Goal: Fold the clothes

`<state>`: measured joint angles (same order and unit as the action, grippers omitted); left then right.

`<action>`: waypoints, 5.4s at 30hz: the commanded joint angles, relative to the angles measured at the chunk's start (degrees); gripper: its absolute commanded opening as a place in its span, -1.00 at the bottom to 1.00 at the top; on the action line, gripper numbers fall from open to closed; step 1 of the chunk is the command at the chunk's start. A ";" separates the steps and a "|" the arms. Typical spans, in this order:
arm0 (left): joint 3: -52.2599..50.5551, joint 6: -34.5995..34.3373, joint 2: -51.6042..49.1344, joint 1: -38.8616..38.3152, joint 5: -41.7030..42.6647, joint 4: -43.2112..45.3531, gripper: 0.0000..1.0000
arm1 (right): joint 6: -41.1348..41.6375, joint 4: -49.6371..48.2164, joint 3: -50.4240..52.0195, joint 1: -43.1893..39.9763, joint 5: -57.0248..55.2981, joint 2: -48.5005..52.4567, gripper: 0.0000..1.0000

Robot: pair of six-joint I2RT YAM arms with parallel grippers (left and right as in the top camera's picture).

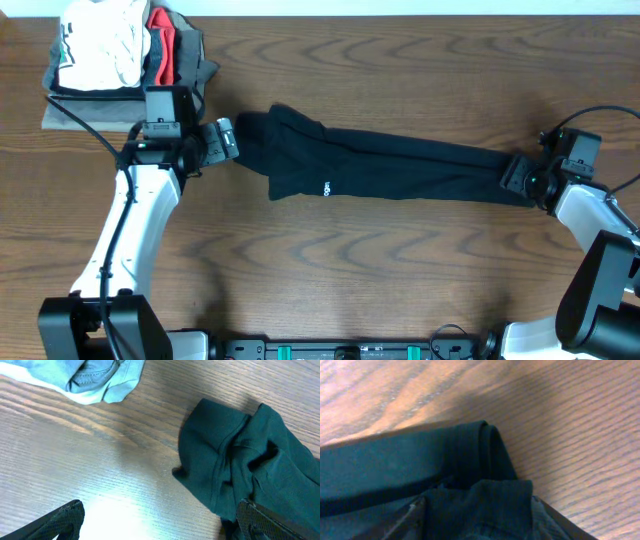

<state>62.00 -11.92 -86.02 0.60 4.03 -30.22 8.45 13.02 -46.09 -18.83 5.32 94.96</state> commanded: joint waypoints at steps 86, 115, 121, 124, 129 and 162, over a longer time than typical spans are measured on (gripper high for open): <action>1.07 0.76 1.05 -0.57 8.98 -1.11 0.96 | 5.51 33.97 -38.51 36.65 6.75 12.20 -0.43; 1.07 0.76 1.05 -0.57 8.98 -0.22 0.96 | 0.48 33.68 -38.51 35.30 -6.38 17.73 -0.74; 1.07 0.76 1.05 -0.57 9.01 -0.20 0.96 | 0.66 34.29 -38.56 35.36 -6.16 13.18 -0.97; 1.07 0.76 1.05 -0.57 8.98 -0.20 0.96 | 0.94 36.22 -38.56 35.78 -2.97 10.67 -0.98; 1.07 0.74 1.05 -0.57 9.01 -0.13 0.96 | 3.34 39.17 -38.45 37.75 -0.35 10.75 -0.97; 1.07 0.76 0.90 -0.57 8.98 0.79 0.96 | 3.08 40.41 -35.30 45.27 -2.51 11.89 -0.97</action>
<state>62.11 -11.92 -86.02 0.16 12.97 -29.74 12.36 54.70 -83.33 26.48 3.97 106.08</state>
